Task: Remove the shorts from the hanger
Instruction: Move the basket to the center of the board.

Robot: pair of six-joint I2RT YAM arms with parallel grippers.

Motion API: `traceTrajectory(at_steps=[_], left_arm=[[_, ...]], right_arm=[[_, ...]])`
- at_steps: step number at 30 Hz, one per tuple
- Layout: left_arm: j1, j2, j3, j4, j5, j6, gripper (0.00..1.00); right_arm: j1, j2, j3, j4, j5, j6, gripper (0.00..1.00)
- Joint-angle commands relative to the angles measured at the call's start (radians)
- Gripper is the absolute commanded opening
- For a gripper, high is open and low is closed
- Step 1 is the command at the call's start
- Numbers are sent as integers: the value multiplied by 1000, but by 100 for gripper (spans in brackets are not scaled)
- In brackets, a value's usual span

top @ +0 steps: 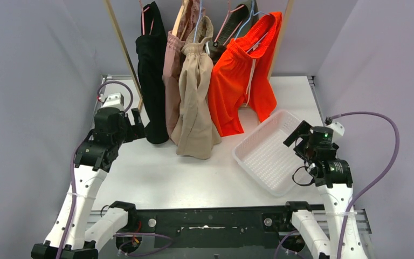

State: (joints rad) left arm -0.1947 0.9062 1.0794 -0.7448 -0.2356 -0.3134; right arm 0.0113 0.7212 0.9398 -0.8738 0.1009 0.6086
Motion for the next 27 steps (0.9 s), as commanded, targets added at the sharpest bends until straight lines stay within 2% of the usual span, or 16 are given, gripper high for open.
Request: traceTrajectory(at_steps=[1, 7, 12, 16, 19, 23, 25, 27], left_arm=[[-3, -1, -45, 61, 137, -29, 85], [9, -27, -163, 140, 239, -66, 85], [12, -52, -246, 235, 362, -42, 85], [13, -65, -302, 321, 461, -31, 85], [13, -69, -331, 366, 504, -21, 85], [14, -75, -363, 426, 615, 4, 85], [13, -75, -368, 466, 705, -2, 85], [11, -77, -370, 495, 783, -10, 85]], right_arm=[[15, 15, -66, -50, 153, 183, 98], [-74, 113, -174, 44, 94, 188, 98], [-173, 229, -185, 88, 185, 127, 98], [-323, 354, -178, 195, 106, 22, 98], [-380, 438, -155, 281, 50, -43, 98], [-388, 494, -13, 187, 52, -37, 98], [-328, 446, 35, 137, 117, -2, 98], [-277, 380, 61, 73, 256, 57, 98]])
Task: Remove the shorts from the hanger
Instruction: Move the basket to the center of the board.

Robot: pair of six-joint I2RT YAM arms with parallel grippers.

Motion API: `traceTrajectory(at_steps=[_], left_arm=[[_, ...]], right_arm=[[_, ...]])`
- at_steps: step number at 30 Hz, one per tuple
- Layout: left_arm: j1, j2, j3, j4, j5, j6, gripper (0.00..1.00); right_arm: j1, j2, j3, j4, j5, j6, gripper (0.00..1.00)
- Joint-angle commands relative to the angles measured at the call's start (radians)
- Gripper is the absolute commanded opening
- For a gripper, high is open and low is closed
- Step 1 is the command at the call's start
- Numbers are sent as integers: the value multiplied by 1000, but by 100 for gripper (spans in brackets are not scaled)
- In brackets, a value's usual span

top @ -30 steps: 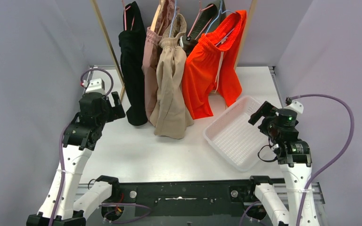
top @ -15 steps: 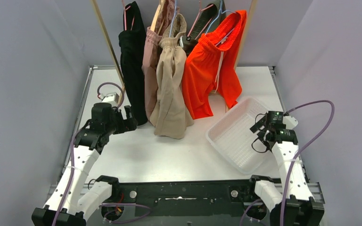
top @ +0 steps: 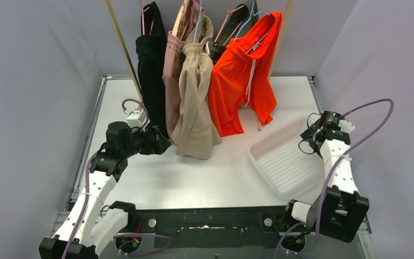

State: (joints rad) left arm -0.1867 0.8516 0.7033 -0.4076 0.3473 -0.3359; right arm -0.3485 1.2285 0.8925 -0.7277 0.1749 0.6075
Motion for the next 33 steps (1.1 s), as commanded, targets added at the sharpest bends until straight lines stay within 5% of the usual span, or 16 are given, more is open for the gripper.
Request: traceTrajectory(at_steps=[1, 5, 11, 15, 18, 24, 28, 33], left_arm=[[0, -27, 1, 171, 225, 12, 85], [-2, -60, -17, 186, 212, 20, 85], [-2, -82, -16, 153, 177, 35, 85], [-2, -91, -12, 133, 159, 49, 85], [0, -96, -14, 129, 151, 48, 85], [0, -110, -18, 129, 148, 44, 85], [0, -116, -16, 125, 139, 47, 85], [0, -135, -16, 117, 87, 44, 85]], right_arm=[[90, -162, 115, -123, 250, 116, 98], [53, -284, 41, -216, 392, 255, 98], [-103, -330, -123, -107, 234, 224, 98], [-134, -230, -113, 65, 35, 101, 98], [-131, -65, -27, 160, 28, -9, 98], [-10, 230, 276, 240, 160, -288, 98], [88, 374, 485, 118, 314, -395, 98], [272, 289, 510, -37, 423, -242, 98]])
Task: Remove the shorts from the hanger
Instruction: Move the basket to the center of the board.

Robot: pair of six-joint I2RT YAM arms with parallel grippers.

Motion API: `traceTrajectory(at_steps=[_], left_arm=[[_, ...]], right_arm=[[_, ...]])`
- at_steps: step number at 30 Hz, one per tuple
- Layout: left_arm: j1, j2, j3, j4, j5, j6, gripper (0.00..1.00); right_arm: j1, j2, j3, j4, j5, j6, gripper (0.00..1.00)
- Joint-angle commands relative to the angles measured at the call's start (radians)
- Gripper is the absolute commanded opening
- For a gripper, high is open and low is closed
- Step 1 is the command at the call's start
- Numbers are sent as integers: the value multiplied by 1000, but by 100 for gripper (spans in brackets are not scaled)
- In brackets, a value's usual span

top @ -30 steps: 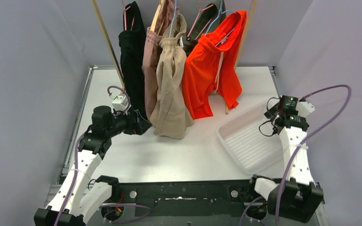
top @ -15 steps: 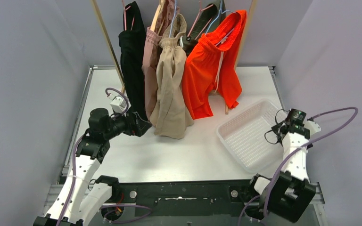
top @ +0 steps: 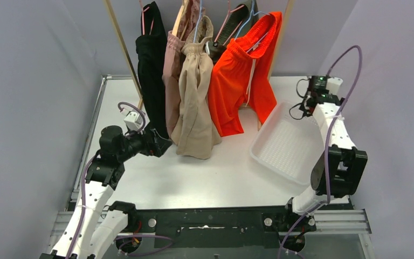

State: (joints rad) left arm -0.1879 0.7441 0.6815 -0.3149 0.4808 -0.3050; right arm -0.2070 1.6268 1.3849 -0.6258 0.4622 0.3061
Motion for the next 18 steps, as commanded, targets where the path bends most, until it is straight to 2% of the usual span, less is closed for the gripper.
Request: traceTrajectory(at_steps=[1, 4, 7, 11, 14, 18], left_arm=[[2, -32, 8, 21, -69, 11, 85], [3, -36, 17, 1, -151, 10, 85], [4, -37, 25, -17, -227, 8, 85], [6, -44, 33, -58, -330, 0, 85], [8, -65, 30, -59, -358, -3, 85], [9, -71, 28, -65, -374, -5, 85]], right_arm=[[180, -149, -8, -146, 91, 102, 98], [352, -284, -134, -41, -64, 180, 98], [499, -324, -200, 50, -161, 264, 99], [674, -210, -157, -22, -26, 348, 99], [775, -76, -80, -196, 118, 389, 98], [829, 24, -116, -304, 251, 443, 98]])
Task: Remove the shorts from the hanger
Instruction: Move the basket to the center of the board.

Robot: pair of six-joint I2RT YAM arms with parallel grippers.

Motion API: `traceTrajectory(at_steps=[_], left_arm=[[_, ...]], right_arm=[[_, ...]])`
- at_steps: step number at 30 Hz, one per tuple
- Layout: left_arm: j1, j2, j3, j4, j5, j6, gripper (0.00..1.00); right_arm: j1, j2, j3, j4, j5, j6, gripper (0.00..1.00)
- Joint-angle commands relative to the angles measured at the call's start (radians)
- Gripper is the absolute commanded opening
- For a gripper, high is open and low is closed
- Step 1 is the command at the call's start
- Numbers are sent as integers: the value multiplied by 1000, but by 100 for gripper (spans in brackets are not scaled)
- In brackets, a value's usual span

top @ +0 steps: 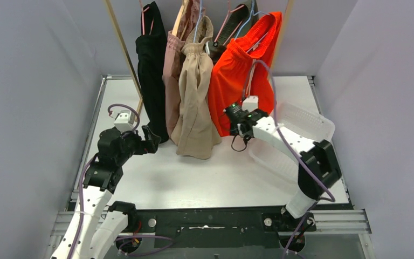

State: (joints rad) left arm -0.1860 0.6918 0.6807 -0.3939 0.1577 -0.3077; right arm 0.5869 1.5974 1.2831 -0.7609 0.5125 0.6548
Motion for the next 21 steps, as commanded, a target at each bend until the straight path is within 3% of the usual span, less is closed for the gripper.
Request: traceTrajectory(at_steps=[1, 7, 14, 21], left_arm=[[7, -18, 29, 13, -50, -4, 85], [7, -17, 28, 15, -52, -5, 85], [9, -16, 32, 11, -64, -2, 85], [10, -14, 31, 12, -59, -2, 85]], right_arm=[[29, 57, -37, -189, 227, 111, 98], [-95, -85, -196, -201, 225, 129, 98], [-151, -276, -280, -195, 196, 90, 98], [-172, -321, -289, -326, 232, 262, 98]])
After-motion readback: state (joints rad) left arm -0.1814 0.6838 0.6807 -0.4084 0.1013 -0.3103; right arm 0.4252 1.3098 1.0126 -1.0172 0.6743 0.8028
